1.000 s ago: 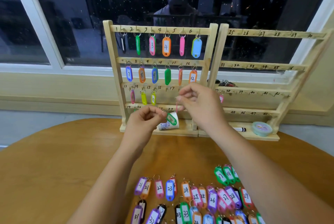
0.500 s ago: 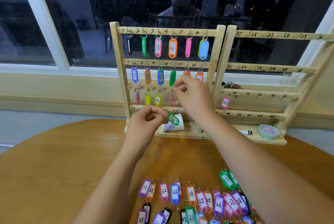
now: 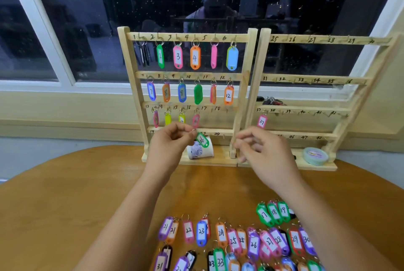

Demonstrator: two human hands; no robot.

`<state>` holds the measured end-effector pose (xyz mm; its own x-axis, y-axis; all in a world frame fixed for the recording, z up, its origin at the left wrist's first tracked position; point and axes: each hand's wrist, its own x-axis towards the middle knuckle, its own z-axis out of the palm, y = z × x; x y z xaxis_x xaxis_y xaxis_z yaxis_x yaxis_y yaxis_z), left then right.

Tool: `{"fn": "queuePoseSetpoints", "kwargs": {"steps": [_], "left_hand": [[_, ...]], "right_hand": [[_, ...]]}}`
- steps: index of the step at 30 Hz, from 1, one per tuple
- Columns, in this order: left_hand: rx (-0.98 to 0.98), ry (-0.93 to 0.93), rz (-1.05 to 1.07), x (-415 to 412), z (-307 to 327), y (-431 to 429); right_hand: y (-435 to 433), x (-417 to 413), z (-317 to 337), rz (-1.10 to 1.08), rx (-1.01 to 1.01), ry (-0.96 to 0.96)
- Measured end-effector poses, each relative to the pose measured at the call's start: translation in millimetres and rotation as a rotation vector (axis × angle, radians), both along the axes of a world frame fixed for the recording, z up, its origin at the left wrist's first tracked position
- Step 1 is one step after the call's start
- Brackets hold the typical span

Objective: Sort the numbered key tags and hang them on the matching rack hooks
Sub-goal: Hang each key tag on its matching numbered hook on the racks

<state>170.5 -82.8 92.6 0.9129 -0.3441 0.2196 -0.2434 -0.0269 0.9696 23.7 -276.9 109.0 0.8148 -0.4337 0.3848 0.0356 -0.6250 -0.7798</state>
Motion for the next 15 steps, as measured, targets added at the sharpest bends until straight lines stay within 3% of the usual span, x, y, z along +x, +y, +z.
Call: {"fn": "queuePoseSetpoints", "kwargs": {"steps": [15], "left_hand": [[0.188, -0.253, 0.195, 34.4, 38.0, -29.6]], "right_hand": [[-37.8, -26.7, -16.7, -0.038, 0.062, 0.174]]}}
